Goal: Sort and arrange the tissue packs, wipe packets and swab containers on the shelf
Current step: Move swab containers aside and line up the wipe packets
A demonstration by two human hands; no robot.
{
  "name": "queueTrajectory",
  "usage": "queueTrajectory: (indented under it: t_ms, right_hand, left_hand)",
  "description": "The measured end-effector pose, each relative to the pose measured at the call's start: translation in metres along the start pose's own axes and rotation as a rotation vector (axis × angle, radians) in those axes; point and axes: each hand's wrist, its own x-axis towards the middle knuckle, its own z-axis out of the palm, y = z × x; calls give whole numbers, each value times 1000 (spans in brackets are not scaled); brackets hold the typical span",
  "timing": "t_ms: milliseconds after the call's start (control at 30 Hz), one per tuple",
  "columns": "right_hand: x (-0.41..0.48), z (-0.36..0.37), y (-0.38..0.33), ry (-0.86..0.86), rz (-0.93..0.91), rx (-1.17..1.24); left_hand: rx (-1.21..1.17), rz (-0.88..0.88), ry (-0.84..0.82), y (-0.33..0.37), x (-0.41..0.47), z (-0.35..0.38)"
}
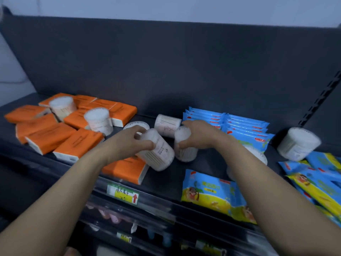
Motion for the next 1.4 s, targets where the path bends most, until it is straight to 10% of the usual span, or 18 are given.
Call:
queueTrajectory:
  t_ms: [567, 1067, 1400]
  right_hand:
    - [-158, -57, 0, 468, 178, 303]
    - [-372, -62, 137, 735, 622, 217]
    - [-471, -88, 270, 703, 610, 293]
  left_hand:
    - [-208, 449, -158, 52, -34, 20]
    - [-258, 624, -613, 202, -95, 217]
    - [-191, 567, -579, 290, -134, 354]
